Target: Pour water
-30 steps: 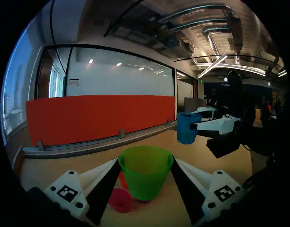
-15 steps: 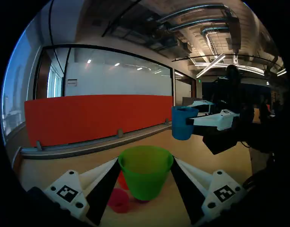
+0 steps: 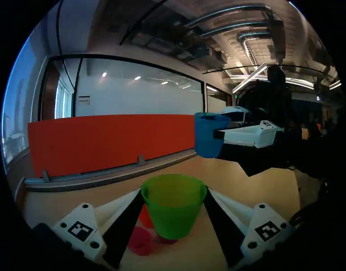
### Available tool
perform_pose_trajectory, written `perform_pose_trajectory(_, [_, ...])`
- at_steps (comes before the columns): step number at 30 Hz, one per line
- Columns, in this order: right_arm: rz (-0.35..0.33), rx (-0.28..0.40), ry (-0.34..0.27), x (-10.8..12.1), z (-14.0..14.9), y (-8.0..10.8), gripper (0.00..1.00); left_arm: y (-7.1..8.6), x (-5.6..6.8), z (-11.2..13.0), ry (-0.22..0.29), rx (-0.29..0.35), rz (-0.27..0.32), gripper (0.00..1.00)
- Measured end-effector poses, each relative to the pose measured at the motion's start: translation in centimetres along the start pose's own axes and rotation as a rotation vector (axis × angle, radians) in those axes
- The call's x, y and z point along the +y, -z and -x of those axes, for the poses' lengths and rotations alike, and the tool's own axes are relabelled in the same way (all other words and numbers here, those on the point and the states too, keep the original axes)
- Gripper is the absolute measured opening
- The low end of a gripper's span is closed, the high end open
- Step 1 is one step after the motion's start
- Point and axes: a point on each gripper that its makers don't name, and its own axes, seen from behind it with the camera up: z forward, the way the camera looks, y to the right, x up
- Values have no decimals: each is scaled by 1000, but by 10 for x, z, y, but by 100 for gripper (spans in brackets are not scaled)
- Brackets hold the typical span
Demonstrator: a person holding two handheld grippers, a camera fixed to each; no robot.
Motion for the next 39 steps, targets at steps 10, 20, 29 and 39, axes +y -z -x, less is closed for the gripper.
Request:
perform_pose_trajectory(10, [-22, 7, 113, 1, -21, -14, 91, -2, 3, 0, 3, 0, 10, 89])
perform_pose_trajectory(20, [-31, 17, 223, 1, -36, -27, 91, -3, 6, -2, 4, 1, 22, 89])
perform_pose_trajectory(29, [-35, 20, 291, 7, -49, -36, 91, -7, 11, 0, 1, -5, 35, 89])
perform_pose_trajectory(39, [-35, 22, 409, 9, -58, -47, 91, -11, 19, 0, -4, -7, 51, 89])
